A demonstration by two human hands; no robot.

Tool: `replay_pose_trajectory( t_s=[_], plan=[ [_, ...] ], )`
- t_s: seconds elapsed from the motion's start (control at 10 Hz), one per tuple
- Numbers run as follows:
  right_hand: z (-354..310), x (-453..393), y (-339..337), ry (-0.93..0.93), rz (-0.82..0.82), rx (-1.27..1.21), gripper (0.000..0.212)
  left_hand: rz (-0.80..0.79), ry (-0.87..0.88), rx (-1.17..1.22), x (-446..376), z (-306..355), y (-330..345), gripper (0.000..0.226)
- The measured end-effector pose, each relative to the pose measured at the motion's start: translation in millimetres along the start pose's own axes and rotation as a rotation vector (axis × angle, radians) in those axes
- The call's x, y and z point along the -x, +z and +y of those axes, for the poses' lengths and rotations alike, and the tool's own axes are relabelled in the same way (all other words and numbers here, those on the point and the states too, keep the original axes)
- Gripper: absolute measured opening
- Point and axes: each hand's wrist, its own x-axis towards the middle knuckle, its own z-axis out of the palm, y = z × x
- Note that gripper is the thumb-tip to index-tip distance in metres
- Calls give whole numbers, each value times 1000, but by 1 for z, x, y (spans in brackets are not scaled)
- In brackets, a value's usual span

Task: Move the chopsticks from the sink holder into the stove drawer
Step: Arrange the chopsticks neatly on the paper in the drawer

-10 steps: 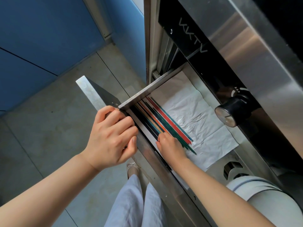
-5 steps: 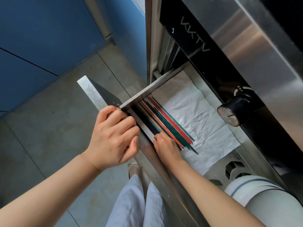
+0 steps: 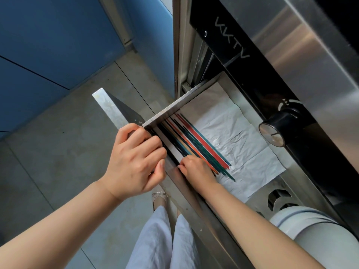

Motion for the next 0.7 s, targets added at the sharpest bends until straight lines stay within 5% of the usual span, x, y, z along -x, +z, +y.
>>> replay_pose_trajectory(
  t_s=[0.3,0.7],
  plan=[
    [9,10,-6,142,139,-37,16,2,1,-5,0,0,-1,40],
    [0,5,1,124,50,123,11,-4,-1,-11,0,1,-2,40]
  ],
)
